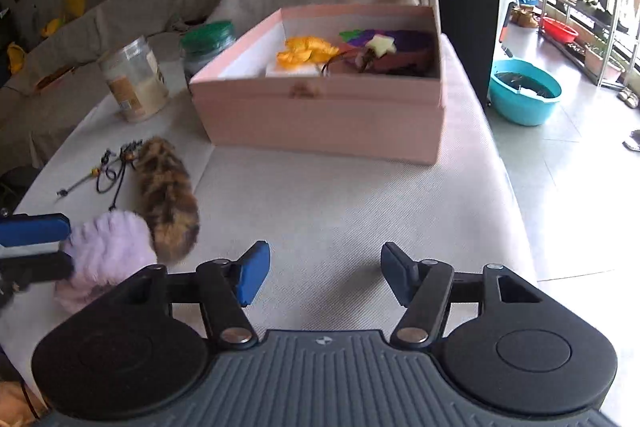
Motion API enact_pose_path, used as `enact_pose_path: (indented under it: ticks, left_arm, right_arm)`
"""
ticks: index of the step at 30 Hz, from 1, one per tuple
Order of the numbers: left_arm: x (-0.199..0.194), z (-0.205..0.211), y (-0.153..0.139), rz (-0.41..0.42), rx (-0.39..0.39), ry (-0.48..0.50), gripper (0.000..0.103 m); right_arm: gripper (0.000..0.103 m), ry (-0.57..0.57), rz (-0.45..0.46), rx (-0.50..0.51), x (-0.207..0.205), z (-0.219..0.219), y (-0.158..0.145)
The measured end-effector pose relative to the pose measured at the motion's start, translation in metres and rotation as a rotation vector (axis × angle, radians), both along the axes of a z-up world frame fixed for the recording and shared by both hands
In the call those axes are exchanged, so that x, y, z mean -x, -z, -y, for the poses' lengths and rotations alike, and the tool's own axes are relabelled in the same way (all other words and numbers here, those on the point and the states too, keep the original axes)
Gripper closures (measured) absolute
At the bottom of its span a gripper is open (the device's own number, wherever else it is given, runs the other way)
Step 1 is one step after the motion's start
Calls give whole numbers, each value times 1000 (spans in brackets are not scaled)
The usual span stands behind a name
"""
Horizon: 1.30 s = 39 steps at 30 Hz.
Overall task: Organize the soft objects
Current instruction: 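Pass the scrunchie from the right tool into the left tool, then grasp the brown furry keychain with the right tool while the left tool holds the scrunchie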
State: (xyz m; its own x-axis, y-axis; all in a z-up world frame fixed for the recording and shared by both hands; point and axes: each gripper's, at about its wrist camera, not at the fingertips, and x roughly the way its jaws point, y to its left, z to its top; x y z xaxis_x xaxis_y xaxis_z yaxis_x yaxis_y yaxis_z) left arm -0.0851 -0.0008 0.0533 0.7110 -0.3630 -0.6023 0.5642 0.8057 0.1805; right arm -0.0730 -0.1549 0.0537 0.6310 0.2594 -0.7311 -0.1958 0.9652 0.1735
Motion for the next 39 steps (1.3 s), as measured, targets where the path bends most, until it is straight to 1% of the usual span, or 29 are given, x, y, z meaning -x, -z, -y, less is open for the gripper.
enact_pose_path:
  ticks: [1,2,6,8,10,13,16,19,22,26,29,32,34,35,36,37,39]
  left_arm:
    - [-2,4,5,-2,-34,-19,75]
    - [-5,4,9,-10,-43,-40,74]
    - [-17,-5,15,-65,5,-81,72]
    - [-19,-9,15,-95,27,-88,72]
    - [-26,-12,16,-130,62,-98,71]
    - [-33,-21,16,-191,137,-120,71]
    - [-40,-34,20,-251,230,-139,71]
    - [-42,-41,22,-282,286,-144,71]
    - [-42,-44,23,-290,317,-148,71]
    - [-41,-45,24,-290,338,-151,71]
    - [-37,-48,27,-272,363,-139,72]
    - [-30,-57,32,-246,431,-144,73]
    - [-27,-67,33,-259,506,-164,81]
    - [-25,-75,32,-265,542,-175,82]
    - [-23,-84,30,-258,571,-189,86]
    - [-20,-92,26,-238,589,-209,90]
    - [-11,-114,16,-169,611,-273,91]
  right_arm:
    - [26,-8,11,10,1,-4,2]
    - [23,-9,22,20,4,-6,3]
    - [15,-3,71,53,10,-17,11]
    - [13,-14,72,79,11,-23,12]
    - [11,-21,69,76,10,-22,12]
    - [9,-30,68,71,10,-21,13]
    - [3,-47,64,79,11,-24,15]
    - [0,-55,67,99,13,-29,16]
    - [0,-57,68,97,13,-28,16]
    - [0,-61,61,101,11,-28,15]
    - [0,-65,50,106,9,-29,14]
    - [0,-72,56,105,10,-29,15]
    - [0,-77,45,106,9,-29,13]
    - [0,-87,32,107,8,-30,12]
    - [0,-105,10,101,6,-32,9]
    - [1,-123,-6,79,4,-35,4]
    - [1,-148,2,-3,0,-40,-12]
